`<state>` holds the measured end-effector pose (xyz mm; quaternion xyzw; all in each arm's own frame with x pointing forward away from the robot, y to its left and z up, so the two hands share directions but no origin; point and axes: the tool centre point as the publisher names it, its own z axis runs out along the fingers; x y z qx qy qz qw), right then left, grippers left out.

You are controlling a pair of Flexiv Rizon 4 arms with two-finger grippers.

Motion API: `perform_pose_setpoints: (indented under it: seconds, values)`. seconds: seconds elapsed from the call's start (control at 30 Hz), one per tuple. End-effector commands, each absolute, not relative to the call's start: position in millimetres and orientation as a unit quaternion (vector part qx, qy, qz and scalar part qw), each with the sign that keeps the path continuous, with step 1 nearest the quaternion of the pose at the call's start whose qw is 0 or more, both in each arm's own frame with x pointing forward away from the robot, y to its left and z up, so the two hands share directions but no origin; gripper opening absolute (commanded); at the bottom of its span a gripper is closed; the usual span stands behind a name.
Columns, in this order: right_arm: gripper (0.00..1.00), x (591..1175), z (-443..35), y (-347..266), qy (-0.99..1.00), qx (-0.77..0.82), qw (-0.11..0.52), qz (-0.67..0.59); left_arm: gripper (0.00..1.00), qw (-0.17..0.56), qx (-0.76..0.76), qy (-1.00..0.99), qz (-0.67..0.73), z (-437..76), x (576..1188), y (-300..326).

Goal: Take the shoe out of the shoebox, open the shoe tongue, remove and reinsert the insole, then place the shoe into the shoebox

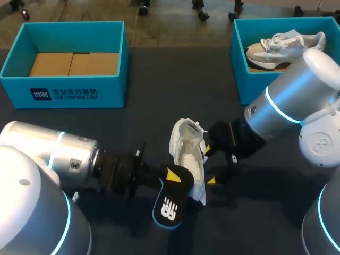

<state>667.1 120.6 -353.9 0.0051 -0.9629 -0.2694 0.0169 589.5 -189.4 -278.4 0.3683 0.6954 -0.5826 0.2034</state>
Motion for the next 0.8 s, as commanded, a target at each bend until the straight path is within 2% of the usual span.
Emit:
perform_pose_setpoints:
  seconds: [0.03,0.47,0.8]
  values:
    - [1.00,663.2,-354.4,121.9,-0.964,0.003,0.007,-0.265,0.00,0.200,0.362,0.691,-0.592,-287.7,603.2,-197.1]
    - [1.00,658.1,-353.2,120.3,-0.969,-0.008,0.000,-0.249,0.00,0.202,0.349,0.699,-0.591,-283.8,605.6,-203.0]
    - [1.00,658.1,-353.2,120.3,-0.969,-0.008,0.000,-0.249,0.00,0.162,0.370,0.662,-0.631,-290.6,606.9,-215.2]
